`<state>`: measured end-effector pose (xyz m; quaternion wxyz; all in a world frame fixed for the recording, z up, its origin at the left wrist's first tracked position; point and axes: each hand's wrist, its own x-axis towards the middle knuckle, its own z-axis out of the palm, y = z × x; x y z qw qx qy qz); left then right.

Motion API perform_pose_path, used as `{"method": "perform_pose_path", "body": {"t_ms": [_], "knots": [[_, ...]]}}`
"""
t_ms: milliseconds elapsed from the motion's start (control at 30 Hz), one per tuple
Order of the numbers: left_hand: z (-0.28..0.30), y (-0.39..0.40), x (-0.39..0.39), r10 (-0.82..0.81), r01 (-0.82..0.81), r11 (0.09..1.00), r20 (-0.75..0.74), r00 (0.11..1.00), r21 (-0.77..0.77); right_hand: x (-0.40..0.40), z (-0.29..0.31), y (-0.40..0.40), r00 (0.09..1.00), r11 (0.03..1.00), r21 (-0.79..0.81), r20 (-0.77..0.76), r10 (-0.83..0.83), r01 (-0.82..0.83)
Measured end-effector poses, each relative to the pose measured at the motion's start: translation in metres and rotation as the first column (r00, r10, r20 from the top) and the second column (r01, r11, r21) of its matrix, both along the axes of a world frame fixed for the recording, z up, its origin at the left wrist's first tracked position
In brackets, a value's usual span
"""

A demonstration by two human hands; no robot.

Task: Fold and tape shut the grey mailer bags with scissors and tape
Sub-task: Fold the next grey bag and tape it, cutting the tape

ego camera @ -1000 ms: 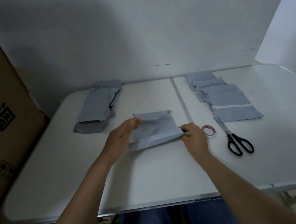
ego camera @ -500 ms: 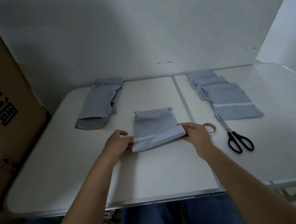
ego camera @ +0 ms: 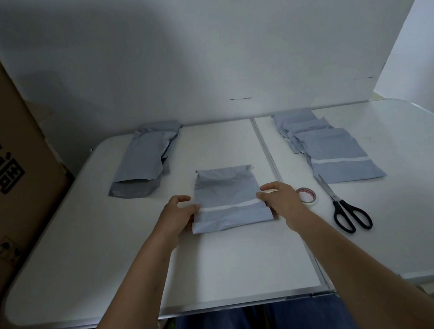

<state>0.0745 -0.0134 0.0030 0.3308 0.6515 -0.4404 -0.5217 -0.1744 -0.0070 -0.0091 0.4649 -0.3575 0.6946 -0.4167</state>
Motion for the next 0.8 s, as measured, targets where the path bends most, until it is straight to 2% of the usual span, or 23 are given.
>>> {"method": "perform_pose_path", "body": {"t_ms": [167,233,333,400,567,800], "knots": [[0.010,-0.002,-0.003,0.005,-0.008,0.998,-0.045,0.999,-0.058,0.002,0.015,-0.003,0.999,0.997,-0.078,-0.048,-0.026,0.022],[0.022,-0.005,-0.006,0.010,-0.018,0.994,-0.073,0.997,-0.106,0.002,0.028,-0.005,0.994,0.992,-0.118,0.102,-0.029,0.041],[0.047,-0.009,-0.013,0.014,-0.043,0.992,-0.236,0.972,-0.119,-0.005,0.054,-0.005,0.910,0.983,-0.159,0.415,-0.021,0.095],[0.063,-0.012,-0.023,0.024,-0.062,0.992,-0.325,0.945,-0.107,-0.014,0.071,-0.001,0.865,0.975,-0.173,0.501,-0.036,0.141],[0.087,-0.015,-0.071,0.028,-0.068,0.995,-0.450,0.893,-0.072,-0.052,0.090,0.011,0.873,0.959,-0.186,0.478,-0.101,0.213],[0.108,-0.032,-0.174,-0.089,0.049,0.995,-0.527,0.845,-0.089,-0.140,0.110,0.006,0.765,0.890,-0.234,0.620,-0.172,0.390]]}}
